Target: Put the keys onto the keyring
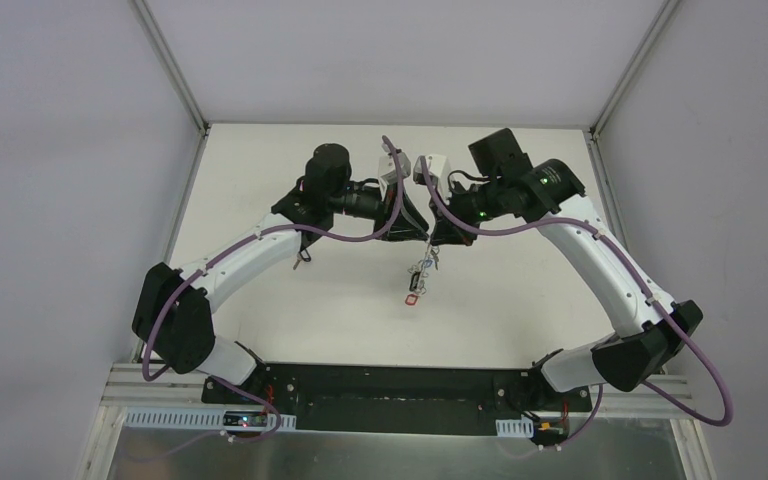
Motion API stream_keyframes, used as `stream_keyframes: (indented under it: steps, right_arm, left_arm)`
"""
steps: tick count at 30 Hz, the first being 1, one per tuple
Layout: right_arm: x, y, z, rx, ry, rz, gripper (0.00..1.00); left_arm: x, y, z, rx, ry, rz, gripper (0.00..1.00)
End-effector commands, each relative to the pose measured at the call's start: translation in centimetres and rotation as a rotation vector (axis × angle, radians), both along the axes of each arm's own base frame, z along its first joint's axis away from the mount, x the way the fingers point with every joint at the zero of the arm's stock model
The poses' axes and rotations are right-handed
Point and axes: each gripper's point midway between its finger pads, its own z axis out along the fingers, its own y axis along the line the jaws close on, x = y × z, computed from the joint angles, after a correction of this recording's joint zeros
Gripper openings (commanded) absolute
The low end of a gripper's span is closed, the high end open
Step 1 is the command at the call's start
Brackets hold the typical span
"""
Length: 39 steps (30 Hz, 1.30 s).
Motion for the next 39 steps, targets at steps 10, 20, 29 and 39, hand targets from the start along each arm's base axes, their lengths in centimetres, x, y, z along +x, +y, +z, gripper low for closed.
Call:
stream_keyframes:
  steps: [10, 20, 29, 39]
  right_arm:
    - [-0.1, 0.7, 1.9, 0.071, -0.022, 0.014, 0.00]
    - [0.1, 0.7, 2.1, 0.088, -0.013, 0.001, 0.00]
    - [0.1, -0.5, 3.7, 0.275, 0.040, -0.047, 0.21]
    - [-1.8, -1.6, 4.7, 0.507, 0.153, -0.022, 0.41]
  left_arm:
    - [-1.6, -0.4, 0.7, -0.034, -0.022, -0.084, 0.16]
    - [-1.9, -0.6, 0.6, -0.021, 0.004, -0.092, 0.00]
    - [-2.4, -0.2, 3.5, -0.067, 0.044, -0.058, 0.00]
    - [-3.2, 0.0, 6.4, -0.181, 0.102, -0.062, 0.00]
